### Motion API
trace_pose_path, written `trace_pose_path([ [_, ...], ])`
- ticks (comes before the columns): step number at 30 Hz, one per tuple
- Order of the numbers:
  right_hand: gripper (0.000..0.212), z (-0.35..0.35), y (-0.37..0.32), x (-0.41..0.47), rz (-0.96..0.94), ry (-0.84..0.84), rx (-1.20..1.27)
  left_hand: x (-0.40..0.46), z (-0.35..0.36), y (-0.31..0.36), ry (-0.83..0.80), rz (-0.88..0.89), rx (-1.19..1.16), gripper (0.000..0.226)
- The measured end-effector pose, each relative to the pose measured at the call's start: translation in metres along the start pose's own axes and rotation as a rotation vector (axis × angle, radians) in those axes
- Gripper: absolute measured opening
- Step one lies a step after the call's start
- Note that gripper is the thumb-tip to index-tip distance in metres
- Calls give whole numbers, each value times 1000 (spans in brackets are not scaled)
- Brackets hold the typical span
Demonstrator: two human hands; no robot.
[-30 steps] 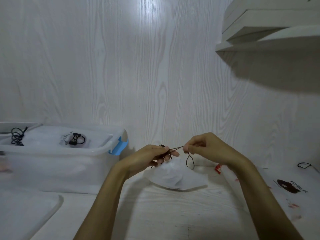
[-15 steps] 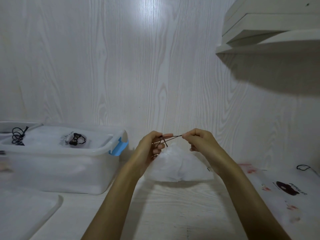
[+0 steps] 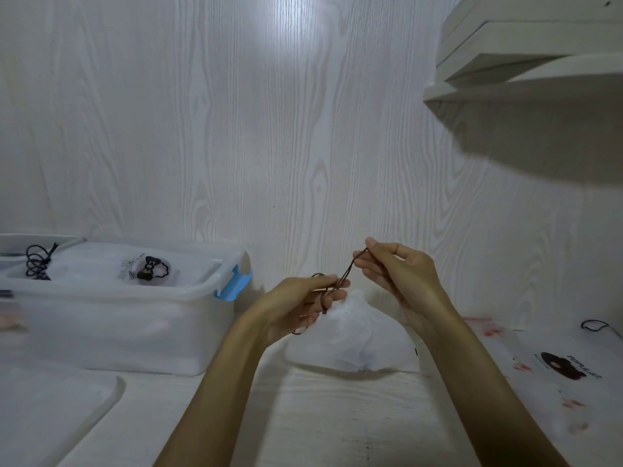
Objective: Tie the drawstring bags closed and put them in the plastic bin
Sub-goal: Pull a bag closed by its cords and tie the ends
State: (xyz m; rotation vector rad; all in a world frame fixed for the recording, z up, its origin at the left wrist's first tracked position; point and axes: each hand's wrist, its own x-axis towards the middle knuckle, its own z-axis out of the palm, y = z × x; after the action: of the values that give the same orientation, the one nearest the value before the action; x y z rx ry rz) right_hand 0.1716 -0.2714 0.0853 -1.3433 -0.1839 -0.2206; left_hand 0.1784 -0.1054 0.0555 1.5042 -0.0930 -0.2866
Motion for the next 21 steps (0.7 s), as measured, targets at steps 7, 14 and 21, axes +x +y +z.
trace_pose_path([
  [7,20,-8,-18,-5,-23,-128,-82,-5,-1,1,-40,33,-176,24],
  [14,24,-21,-43,-19,140,-570,-498,-11,-3,3,-20,107,-280,15],
  [21,17,-14,-35,-16,-202,-361,-902,-20,-8,6,-90,168,1,17],
])
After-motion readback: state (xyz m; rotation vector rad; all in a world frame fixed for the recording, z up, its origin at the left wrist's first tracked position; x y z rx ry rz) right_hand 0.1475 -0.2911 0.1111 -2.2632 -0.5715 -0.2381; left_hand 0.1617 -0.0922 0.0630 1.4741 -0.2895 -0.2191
